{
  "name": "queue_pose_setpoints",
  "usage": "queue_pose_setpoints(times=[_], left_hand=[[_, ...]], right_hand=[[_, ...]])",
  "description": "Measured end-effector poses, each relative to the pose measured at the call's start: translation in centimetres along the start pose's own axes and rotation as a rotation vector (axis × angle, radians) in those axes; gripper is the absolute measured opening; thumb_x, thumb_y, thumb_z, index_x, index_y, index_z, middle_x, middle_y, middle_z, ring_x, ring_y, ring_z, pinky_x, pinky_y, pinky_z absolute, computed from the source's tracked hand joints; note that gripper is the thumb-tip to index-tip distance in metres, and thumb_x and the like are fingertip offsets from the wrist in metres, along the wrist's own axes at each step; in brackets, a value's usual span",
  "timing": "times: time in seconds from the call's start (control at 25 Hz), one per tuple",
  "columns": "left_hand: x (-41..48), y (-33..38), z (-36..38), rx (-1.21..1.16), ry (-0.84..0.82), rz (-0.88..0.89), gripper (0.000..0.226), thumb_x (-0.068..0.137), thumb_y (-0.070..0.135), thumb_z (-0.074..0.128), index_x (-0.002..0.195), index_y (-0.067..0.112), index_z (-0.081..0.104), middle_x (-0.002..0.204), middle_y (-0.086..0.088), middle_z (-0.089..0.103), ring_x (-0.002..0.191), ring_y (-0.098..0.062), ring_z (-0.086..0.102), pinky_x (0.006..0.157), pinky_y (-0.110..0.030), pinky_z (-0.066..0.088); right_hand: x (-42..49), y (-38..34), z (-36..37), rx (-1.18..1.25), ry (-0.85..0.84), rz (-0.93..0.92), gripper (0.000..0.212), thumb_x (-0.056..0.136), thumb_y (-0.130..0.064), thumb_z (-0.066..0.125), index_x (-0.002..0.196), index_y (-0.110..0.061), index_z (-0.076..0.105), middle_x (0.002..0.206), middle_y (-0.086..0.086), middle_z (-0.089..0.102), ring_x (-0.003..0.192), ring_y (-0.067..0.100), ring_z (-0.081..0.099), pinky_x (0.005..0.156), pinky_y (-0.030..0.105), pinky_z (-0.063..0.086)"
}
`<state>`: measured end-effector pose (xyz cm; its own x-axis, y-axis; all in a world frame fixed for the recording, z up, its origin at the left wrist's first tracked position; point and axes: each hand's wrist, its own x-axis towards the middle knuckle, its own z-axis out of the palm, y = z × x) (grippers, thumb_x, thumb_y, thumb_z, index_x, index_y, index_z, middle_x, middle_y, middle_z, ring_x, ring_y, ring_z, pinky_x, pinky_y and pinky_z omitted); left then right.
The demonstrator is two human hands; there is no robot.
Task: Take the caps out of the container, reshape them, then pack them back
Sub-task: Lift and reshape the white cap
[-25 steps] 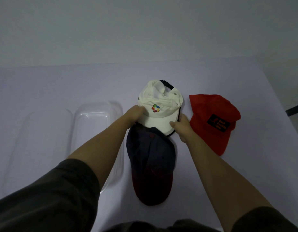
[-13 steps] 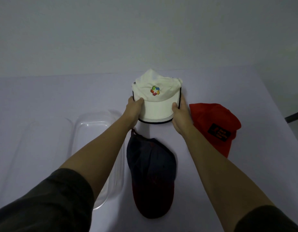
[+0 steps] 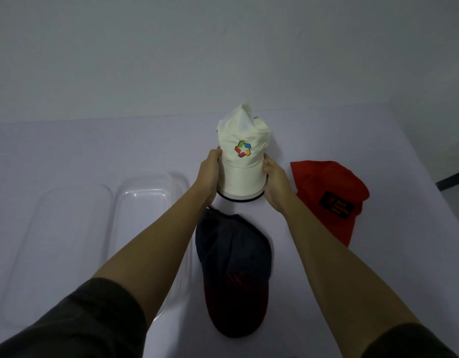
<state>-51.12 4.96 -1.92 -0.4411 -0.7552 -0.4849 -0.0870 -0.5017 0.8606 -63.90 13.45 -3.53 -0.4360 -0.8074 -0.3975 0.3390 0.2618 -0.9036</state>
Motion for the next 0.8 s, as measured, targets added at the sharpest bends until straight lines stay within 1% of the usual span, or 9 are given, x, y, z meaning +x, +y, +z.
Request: queue_pose_setpoints(times=[0.12,0.2,0.28,0.36,0.48,0.6,0.68,0.72,0.8], left_hand=[[0.0,-0.5,-0.6,-0.168,0.056,0.043,0.040,0.089,0.033,0.041,0.123,0.018,0.056,0.125,-0.006,0.061,0.116,-0.022,0.057,0.104,-0.041,0.044],[-0.3,0.1,-0.8,-0.117,0.160,0.115,0.026,0.078,0.029,0.050,0.101,0.021,0.057,0.114,-0.003,0.060,0.107,-0.020,0.058,0.096,-0.038,0.049],[-1.4,1.0,-0.4,0.002,0.202,0.228,0.022,0.070,0.023,0.050,0.092,0.022,0.051,0.103,0.004,0.055,0.093,-0.012,0.057,0.081,-0.028,0.052],[-2.0,1.1,-0.5,0.062,0.143,0.297,0.041,0.068,0.016,0.050,0.108,0.021,0.044,0.110,0.007,0.050,0.097,-0.005,0.052,0.080,-0.022,0.049],[-2.2,0.8,-1.5,0.268,-0.031,0.396,0.079,0.057,0.010,0.054,0.130,0.029,0.032,0.122,0.010,0.045,0.113,-0.011,0.046,0.091,-0.032,0.048],[-1.9,0.0,-1.8,0.669,-0.073,0.473,0.107,0.056,0.020,0.062,0.147,0.023,0.005,0.146,-0.004,0.023,0.136,-0.027,0.024,0.108,-0.053,0.033],[-1.9,-1.0,-1.3,0.908,-0.055,0.497,0.110,0.070,0.019,0.062,0.146,0.012,-0.017,0.155,-0.020,-0.009,0.144,-0.038,-0.004,0.116,-0.056,0.008],[-1.9,-1.4,-1.2,0.967,-0.032,0.545,0.105,0.077,0.018,0.061,0.144,0.009,-0.019,0.153,-0.027,-0.016,0.143,-0.043,-0.006,0.116,-0.056,0.005],[-2.1,-1.1,-0.6,0.918,0.057,0.623,0.083,0.091,0.014,0.050,0.147,0.006,-0.011,0.153,-0.031,-0.007,0.141,-0.048,0.007,0.116,-0.055,0.012]], right_hand=[[-0.1,-2.0,0.5,-0.084,0.031,-0.043,0.059,0.097,-0.008,0.037,0.150,-0.019,0.014,0.152,0.003,0.028,0.135,0.017,0.034,0.116,0.039,0.026],[-0.2,-3.0,1.0,-0.207,0.087,-0.065,0.071,0.094,0.000,0.042,0.151,-0.019,0.004,0.143,0.002,0.020,0.130,0.014,0.030,0.113,0.027,0.027],[-1.0,-3.4,1.1,-0.354,0.065,-0.115,0.083,0.087,0.009,0.045,0.150,-0.016,-0.003,0.145,0.004,0.010,0.129,0.013,0.024,0.094,0.008,0.035],[-1.7,-3.4,0.8,-0.538,-0.007,-0.156,0.096,0.079,0.013,0.050,0.149,-0.016,-0.009,0.151,0.002,0.000,0.130,0.011,0.021,0.081,-0.001,0.039],[-1.8,-2.9,-0.4,-0.848,-0.129,-0.224,0.114,0.071,0.010,0.061,0.146,-0.014,-0.021,0.155,0.002,-0.019,0.144,0.017,0.000,0.110,0.021,0.030],[-1.2,-2.2,-0.9,-1.038,-0.085,-0.387,0.116,0.075,-0.011,0.072,0.145,-0.008,-0.020,0.157,0.013,-0.019,0.145,0.030,-0.002,0.118,0.043,0.016],[-1.1,-1.7,-0.6,-1.158,-0.010,-0.520,0.092,0.085,-0.003,0.059,0.145,0.000,-0.011,0.156,0.024,-0.011,0.145,0.038,0.002,0.117,0.052,0.016],[-1.1,-1.5,-0.6,-1.205,0.011,-0.558,0.083,0.087,0.002,0.052,0.144,0.002,-0.008,0.155,0.027,-0.008,0.145,0.040,0.001,0.116,0.054,0.016],[-1.2,-0.7,-0.6,-1.263,-0.015,-0.605,0.077,0.090,0.004,0.048,0.144,0.002,-0.007,0.155,0.028,-0.006,0.145,0.040,0.001,0.117,0.054,0.016]])
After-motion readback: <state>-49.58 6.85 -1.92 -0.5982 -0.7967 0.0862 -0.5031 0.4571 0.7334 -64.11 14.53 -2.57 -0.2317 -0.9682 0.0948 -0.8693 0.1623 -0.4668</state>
